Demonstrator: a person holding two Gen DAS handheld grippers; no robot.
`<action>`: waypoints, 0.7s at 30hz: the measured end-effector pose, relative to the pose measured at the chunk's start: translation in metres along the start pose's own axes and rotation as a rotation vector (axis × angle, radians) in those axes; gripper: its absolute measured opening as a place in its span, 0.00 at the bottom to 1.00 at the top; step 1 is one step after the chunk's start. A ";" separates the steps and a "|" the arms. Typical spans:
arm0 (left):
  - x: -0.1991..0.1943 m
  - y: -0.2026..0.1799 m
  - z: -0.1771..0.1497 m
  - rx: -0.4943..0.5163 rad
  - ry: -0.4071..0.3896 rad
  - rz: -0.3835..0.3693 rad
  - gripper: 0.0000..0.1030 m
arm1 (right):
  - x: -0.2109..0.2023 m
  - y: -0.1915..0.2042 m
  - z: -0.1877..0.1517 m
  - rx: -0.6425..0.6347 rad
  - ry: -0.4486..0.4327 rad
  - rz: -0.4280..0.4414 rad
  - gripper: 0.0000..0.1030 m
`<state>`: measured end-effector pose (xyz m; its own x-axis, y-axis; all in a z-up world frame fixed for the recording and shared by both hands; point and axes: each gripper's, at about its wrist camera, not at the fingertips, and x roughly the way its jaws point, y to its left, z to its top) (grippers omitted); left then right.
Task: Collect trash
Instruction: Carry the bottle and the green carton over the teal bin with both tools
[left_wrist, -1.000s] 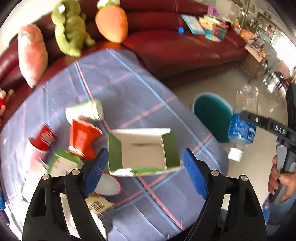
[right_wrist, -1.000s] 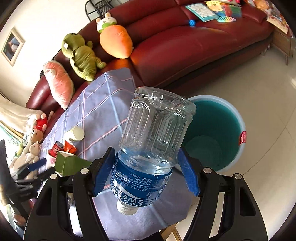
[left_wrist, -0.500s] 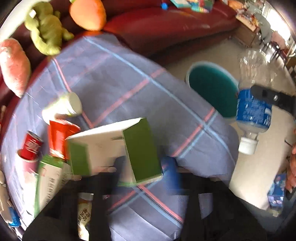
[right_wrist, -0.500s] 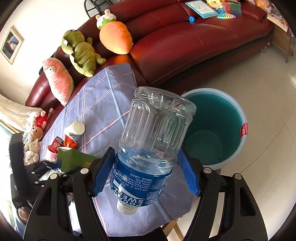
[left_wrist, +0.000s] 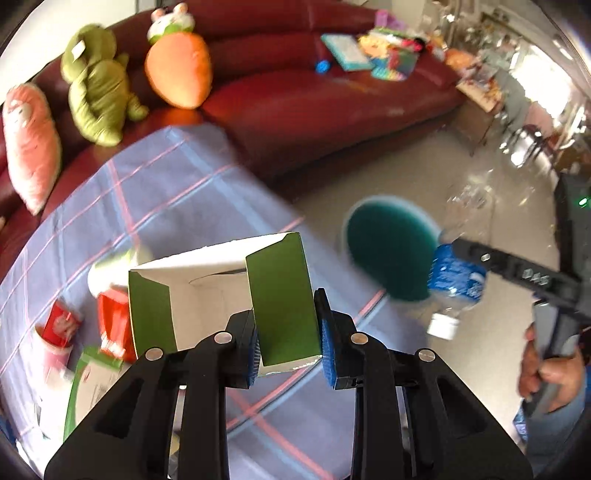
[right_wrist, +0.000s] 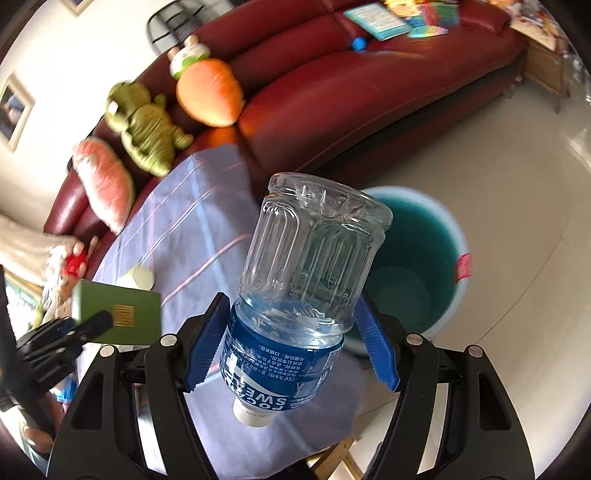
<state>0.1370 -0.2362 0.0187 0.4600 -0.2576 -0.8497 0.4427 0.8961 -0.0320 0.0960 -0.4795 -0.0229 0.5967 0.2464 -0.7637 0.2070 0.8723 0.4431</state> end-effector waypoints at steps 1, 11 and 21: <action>0.002 -0.007 0.007 0.010 -0.011 -0.019 0.26 | -0.003 -0.007 0.004 0.009 -0.013 -0.017 0.65; 0.074 -0.098 0.058 0.138 0.032 -0.203 0.26 | 0.001 -0.071 0.040 0.077 -0.033 -0.207 0.65; 0.159 -0.127 0.073 0.156 0.164 -0.230 0.63 | 0.031 -0.094 0.055 0.101 0.031 -0.283 0.65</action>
<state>0.2106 -0.4172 -0.0738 0.2099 -0.3736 -0.9035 0.6389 0.7519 -0.1625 0.1372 -0.5766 -0.0622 0.4810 0.0132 -0.8766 0.4384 0.8623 0.2536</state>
